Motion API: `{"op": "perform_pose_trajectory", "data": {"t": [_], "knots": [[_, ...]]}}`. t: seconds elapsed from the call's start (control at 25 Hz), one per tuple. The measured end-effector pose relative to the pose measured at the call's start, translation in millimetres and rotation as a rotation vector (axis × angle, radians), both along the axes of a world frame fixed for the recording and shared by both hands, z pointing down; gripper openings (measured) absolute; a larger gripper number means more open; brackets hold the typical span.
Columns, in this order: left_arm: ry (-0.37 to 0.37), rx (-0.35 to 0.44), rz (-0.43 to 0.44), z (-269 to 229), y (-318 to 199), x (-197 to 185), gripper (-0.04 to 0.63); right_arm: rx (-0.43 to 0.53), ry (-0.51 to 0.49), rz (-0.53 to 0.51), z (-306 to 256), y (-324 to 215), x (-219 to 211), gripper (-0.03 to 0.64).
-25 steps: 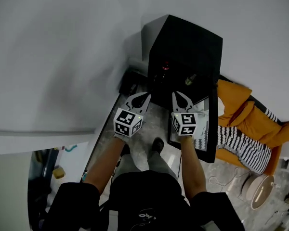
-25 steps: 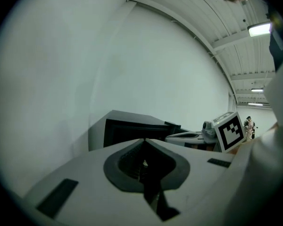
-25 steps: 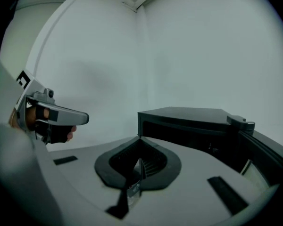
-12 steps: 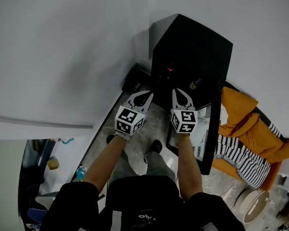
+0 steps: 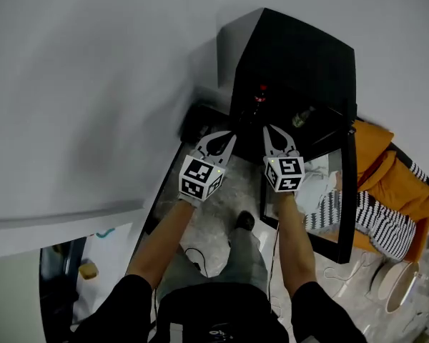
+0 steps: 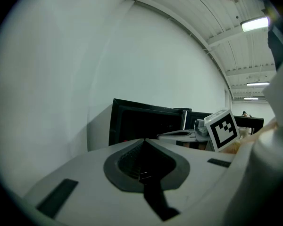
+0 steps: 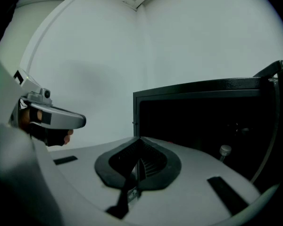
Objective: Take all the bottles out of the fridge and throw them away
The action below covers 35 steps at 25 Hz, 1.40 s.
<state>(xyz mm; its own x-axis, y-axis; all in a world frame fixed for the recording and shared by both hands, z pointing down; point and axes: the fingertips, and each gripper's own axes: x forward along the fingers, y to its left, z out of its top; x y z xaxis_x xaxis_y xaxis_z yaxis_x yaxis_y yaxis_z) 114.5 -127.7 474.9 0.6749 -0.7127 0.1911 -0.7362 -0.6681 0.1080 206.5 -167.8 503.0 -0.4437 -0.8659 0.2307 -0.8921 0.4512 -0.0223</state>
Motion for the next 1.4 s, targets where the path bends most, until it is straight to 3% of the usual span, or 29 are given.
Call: {"op": "perform_pose_trajectory", "data": {"t": [0.48, 1.04, 1.4], "knots": [[0.022, 0.025, 0.061, 73, -41, -4, 0.002, 0.062, 0.024, 0.051, 63, -28, -2, 0.008], [0.012, 0.051, 0.177, 162, -36, 29, 0.0, 0.098, 0.012, 0.13, 160, 1, 9, 0.008], [0.008, 0.044, 0.151, 182, -42, 26, 0.002, 0.115, 0.007, 0.119, 178, -7, 9, 0.008]]}}
